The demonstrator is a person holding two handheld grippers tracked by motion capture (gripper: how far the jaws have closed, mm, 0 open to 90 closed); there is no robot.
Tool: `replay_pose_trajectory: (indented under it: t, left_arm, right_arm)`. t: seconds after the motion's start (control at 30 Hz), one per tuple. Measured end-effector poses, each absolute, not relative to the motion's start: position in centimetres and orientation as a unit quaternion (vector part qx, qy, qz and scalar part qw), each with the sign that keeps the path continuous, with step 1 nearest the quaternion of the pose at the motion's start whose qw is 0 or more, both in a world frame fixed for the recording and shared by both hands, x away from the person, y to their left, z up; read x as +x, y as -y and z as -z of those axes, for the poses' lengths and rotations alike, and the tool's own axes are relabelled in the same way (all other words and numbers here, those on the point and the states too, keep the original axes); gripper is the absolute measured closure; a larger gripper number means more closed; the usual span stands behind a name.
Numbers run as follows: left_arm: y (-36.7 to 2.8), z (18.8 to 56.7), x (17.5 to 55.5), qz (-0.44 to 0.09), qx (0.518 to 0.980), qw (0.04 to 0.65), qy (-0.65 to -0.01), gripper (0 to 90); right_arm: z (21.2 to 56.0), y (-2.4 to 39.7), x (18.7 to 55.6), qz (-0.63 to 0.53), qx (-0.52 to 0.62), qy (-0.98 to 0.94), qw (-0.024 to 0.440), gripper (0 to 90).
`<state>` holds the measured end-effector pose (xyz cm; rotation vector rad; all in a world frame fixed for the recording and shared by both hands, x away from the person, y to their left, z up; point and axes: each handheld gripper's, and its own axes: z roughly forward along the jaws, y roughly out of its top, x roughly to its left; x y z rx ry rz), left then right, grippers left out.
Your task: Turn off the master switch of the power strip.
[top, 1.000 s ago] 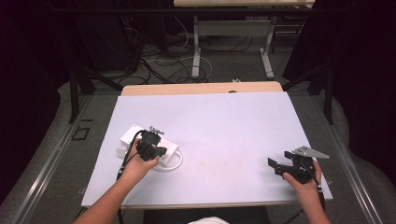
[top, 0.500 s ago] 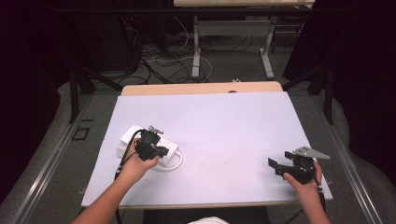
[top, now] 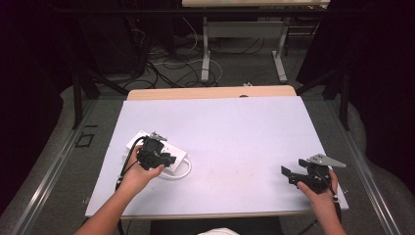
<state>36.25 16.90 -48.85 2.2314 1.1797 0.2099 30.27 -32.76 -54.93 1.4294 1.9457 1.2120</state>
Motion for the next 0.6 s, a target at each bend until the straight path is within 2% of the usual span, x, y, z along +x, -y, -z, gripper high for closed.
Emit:
replay_pose_trajectory:
  t: [0.6]
  left_arm:
    - [-18.0, 48.0, 34.7, -0.099, 0.84, 0.313, -0.432, 46.1]
  right_arm:
    - [54.7, 32.8, 30.2, -0.441, 0.514, -0.702, 0.22, 19.0]
